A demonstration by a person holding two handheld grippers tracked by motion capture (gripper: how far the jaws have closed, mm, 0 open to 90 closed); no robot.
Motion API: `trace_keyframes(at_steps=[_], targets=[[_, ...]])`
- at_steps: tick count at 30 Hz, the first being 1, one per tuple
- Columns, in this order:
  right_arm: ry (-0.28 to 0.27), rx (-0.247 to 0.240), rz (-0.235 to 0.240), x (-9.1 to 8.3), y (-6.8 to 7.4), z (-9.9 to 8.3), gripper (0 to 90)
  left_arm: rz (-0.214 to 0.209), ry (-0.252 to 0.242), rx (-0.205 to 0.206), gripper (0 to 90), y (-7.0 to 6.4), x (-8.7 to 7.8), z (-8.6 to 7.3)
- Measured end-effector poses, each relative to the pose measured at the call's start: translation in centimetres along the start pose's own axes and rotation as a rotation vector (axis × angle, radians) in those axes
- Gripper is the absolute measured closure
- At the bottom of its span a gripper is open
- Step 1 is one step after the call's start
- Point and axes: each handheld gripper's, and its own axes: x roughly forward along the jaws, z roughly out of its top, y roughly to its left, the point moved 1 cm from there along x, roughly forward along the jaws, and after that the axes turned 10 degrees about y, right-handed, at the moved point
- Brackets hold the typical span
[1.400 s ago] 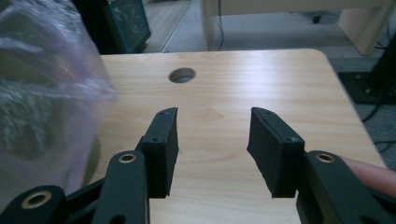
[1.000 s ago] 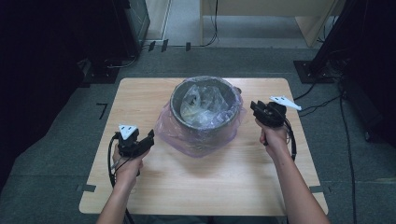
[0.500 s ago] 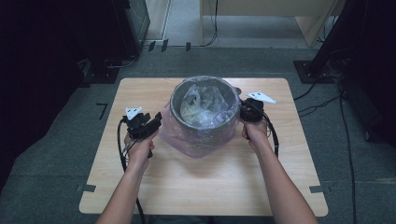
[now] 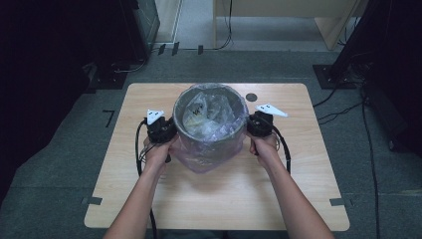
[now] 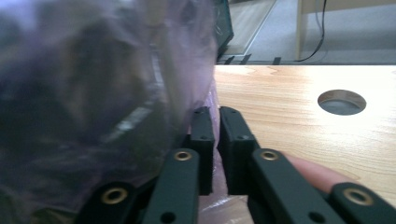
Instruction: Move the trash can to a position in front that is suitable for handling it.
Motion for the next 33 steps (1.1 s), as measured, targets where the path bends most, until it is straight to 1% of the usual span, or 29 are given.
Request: trace_keyframes(at_steps=[1,2,3,5,8,13,17,21,24,26,29,32,33], targets=[[0.002,-0.005,-0.009,-0.1,0.3,-0.1,90.0,-0.006,0.002,-0.001,85.3,-0.1,-0.1,-0.1],[0.007,-0.008,-0.009,-0.2,0.6,-0.2,90.0,-0.004,0.002,0.003,89.0,-0.2,-0.2,-0.3],[0.007,-0.015,-0.013,-0.4,0.8,-0.3,90.0,0.005,0.001,0.009,90.0,-0.3,-0.4,-0.4],[0.008,-0.023,-0.022,-0.7,1.1,-0.6,90.0,0.005,0.003,0.016,90.0,-0.5,-0.7,-0.7],[0.016,-0.025,-0.018,-1.5,1.3,-1.1,90.0,-0.004,0.0,0.028,90.0,-1.0,-1.4,-1.4],[0.028,-0.017,-0.009,-3.1,1.5,-2.1,90.0,0.013,0.009,0.062,90.0,-2.3,-2.5,-2.6],[0.033,-0.035,-0.021,-4.4,1.8,-2.9,90.0,0.017,0.012,0.066,90.0,-3.1,-3.2,-3.3],[0.026,-0.033,-0.027,-5.6,1.9,-3.8,90.0,0.016,0.014,0.079,90.0,-4.0,-4.1,-4.2],[0.023,-0.029,-0.009,-6.5,1.9,-4.5,90.0,0.015,0.003,0.084,90.0,-4.4,-4.8,-5.0],[0.023,-0.031,0.001,-7.0,2.1,-4.9,90.0,0.013,-0.001,0.077,90.0,-4.6,-5.3,-5.5],[0.022,-0.037,0.004,-7.8,2.4,-5.5,90.0,0.013,-0.002,0.08,90.0,-5.0,-5.9,-6.1],[0.023,-0.054,0.005,-8.4,2.6,-6.1,90.0,0.016,-0.004,0.081,90.0,-5.4,-6.6,-6.7],[0.02,-0.051,0.011,-8.6,2.6,-6.3,90.0,0.018,-0.006,0.081,90.0,-5.5,-6.8,-6.9]])
